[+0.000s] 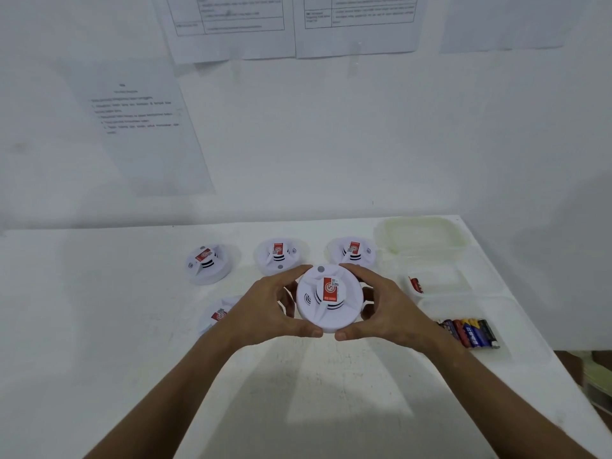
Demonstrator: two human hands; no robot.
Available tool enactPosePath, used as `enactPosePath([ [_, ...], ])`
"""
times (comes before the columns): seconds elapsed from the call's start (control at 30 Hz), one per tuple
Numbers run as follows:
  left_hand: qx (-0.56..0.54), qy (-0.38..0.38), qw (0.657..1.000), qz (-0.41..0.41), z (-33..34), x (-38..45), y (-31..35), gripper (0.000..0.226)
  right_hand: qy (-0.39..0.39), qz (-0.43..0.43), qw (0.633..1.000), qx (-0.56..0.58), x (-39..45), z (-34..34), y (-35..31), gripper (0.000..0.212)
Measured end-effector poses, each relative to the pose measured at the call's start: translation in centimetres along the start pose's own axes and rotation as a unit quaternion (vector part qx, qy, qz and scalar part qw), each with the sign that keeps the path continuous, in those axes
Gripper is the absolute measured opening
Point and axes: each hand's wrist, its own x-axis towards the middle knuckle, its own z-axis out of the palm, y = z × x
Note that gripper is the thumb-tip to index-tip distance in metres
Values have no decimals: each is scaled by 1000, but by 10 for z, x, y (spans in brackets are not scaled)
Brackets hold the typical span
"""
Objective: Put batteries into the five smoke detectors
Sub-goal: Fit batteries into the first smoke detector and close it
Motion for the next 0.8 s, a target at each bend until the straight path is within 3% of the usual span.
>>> enactPosePath([
  [0.37, 13, -9, 1000, 2, -4, -4, -4, 79, 10, -7, 1000, -10, -3, 10, -2, 91],
  [0.8, 19, 11, 1000, -14, 3, -6, -4, 80, 23, -3, 1000, 6, -5, 8, 5, 97],
])
